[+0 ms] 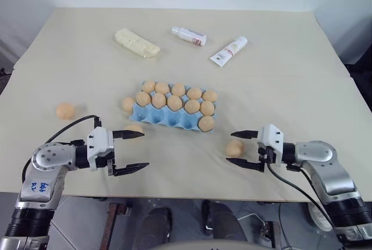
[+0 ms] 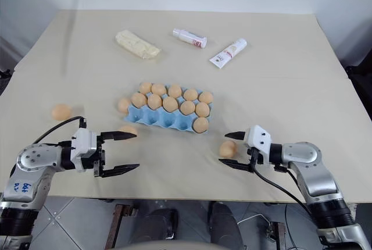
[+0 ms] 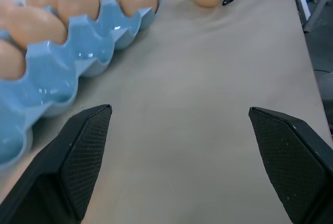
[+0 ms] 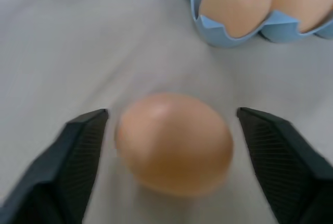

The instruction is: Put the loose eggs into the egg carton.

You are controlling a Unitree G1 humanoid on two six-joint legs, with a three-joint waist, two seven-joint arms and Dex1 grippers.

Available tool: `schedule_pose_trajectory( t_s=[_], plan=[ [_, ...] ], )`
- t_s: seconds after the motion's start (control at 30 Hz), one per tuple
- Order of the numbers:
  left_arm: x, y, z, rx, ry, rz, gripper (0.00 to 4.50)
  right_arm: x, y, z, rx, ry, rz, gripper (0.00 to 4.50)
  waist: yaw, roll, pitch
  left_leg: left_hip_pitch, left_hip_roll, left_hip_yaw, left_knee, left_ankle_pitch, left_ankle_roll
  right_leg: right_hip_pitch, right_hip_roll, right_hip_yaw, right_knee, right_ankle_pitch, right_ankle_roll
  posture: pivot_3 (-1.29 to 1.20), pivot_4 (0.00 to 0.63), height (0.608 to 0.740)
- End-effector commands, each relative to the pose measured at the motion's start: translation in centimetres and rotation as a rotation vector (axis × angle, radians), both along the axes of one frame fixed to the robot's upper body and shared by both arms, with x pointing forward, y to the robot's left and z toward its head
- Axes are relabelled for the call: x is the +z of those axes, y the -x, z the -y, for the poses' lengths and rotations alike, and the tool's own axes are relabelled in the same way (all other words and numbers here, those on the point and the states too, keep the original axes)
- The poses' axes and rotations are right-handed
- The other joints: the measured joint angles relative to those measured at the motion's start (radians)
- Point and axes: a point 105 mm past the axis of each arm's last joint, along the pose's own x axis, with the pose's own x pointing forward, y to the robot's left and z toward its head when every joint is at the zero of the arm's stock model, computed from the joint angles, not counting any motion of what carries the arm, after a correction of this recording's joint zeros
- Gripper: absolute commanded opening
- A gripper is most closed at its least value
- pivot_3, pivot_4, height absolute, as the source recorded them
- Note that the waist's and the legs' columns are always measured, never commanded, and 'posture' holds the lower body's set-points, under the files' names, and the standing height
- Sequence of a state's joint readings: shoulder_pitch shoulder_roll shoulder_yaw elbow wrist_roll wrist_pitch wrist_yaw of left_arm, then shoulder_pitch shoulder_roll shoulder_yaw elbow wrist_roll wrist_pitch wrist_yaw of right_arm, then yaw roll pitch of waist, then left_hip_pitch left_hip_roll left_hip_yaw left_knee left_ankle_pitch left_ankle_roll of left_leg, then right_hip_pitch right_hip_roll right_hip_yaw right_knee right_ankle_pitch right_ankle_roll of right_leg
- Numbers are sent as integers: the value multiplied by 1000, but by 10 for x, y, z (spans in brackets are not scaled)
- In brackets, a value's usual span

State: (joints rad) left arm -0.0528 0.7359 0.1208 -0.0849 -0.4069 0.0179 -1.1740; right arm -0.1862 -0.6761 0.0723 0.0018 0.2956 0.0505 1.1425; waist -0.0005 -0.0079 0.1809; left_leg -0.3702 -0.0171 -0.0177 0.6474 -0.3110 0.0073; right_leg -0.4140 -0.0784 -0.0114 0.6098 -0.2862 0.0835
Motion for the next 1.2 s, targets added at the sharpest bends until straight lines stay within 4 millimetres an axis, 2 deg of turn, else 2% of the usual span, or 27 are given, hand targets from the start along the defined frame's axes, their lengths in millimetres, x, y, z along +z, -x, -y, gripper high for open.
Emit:
schedule_pose_trajectory(
  t_s=[0.03, 0.07, 0.13, 0.23, 0.37, 0.47, 0.63, 0.77, 0.8, 0.87, 0.9, 1.0, 1.07, 1.2],
  plan=[
    [14, 2, -7, 38, -6, 54, 4500, 7, 0, -2, 30, -21, 32, 2922, 0, 0, 0, 0, 0, 0, 0, 0, 0, 0, 0, 0, 0, 0, 0, 0, 150, 740],
    [14, 2, -9, 59, -4, 57, 4500, 8, 1, -4, 40, -29, 33, 2588, 0, 0, 0, 0, 0, 0, 0, 0, 0, 0, 0, 0, 0, 0, 0, 0, 150, 740],
    [16, 1, -14, 99, 6, 63, 4500, 12, 1, -6, 46, -48, 38, 2283, 0, 0, 0, 0, 0, 0, 0, 0, 0, 0, 0, 0, 0, 0, 0, 0, 150, 740],
    [18, -2, -25, 197, 36, 70, 4500, 30, 1, -22, 80, -112, 70, 2278, -5, 0, 0, 1, 0, 0, 0, 0, 0, 0, 0, 0, 1, 0, 0, 0, 150, 740],
    [18, -2, -44, 350, 98, 64, 4500, 66, -2, -65, 143, -229, 116, 2278, -17, 0, 0, 1, 0, 0, 0, 0, 0, 0, 0, 1, 3, 0, 0, 0, 150, 740],
    [14, 0, -52, 409, 111, 53, 4500, 81, -14, -90, 142, -264, 157, 2278, -22, 0, 0, 1, 1, 0, 0, 1, -1, 0, 0, 0, 3, 0, 0, 0, 150, 740],
    [8, 4, -56, 444, 109, 38, 4500, 79, -42, -120, 112, -227, 208, 2278, -23, 0, 0, 1, 0, 0, 0, 0, -1, -1, 0, 0, 2, 0, 0, 0, 150, 740],
    [11, 3, -55, 457, 121, 51, 4500, 66, -60, -137, 94, -217, 195, 2278, -27, 0, 0, -1, -1, 0, -1, 0, -1, -2, -1, 0, 2, 0, 0, 0, 150, 740],
    [12, 4, -54, 460, 126, 56, 4500, 65, -65, -139, 75, -228, 184, 2824, -28, 0, 0, 0, -1, 0, -1, 0, -1, -2, 0, 0, 2, 0, 0, 0, 150, 740],
    [13, 4, -53, 463, 130, 60, 4500, 65, -67, -142, 76, -238, 185, 3222, -31, 0, 0, -1, -1, 0, -1, 0, -1, -3, 0, 0, 2, 0, 0, 0, 150, 740],
    [14, 5, -53, 464, 131, 61, 4500, 68, -66, -140, 78, -251, 191, 3600, -30, 0, 0, -1, -1, 1, -1, 0, -1, -3, 0, 0, 3, 0, 0, 0, 150, 740],
    [15, 8, -55, 479, 138, 59, 4500, 80, -50, -133, 152, -290, 200, 4482, -29, 0, 0, -1, 0, 1, -1, 0, -1, -3, 0, 0, 3, 0, 0, 0, 150, 740],
    [15, 10, -59, 492, 138, 55, 4500, 87, -36, -123, 196, -312, 206, 4482, -26, 0, 0, -1, 0, 1, -1, 0, -1, -3, 0, 0, 2, 0, 0, 0, 150, 740],
    [16, 11, -73, 545, 136, 44, 4500, 83, -10, -82, 231, -298, 176, 4482, -20, 0, 0, -1, -1, 0, -1, -1, 1, -2, -1, 0, 1, 0, 0, 0, 150, 740]
  ],
)
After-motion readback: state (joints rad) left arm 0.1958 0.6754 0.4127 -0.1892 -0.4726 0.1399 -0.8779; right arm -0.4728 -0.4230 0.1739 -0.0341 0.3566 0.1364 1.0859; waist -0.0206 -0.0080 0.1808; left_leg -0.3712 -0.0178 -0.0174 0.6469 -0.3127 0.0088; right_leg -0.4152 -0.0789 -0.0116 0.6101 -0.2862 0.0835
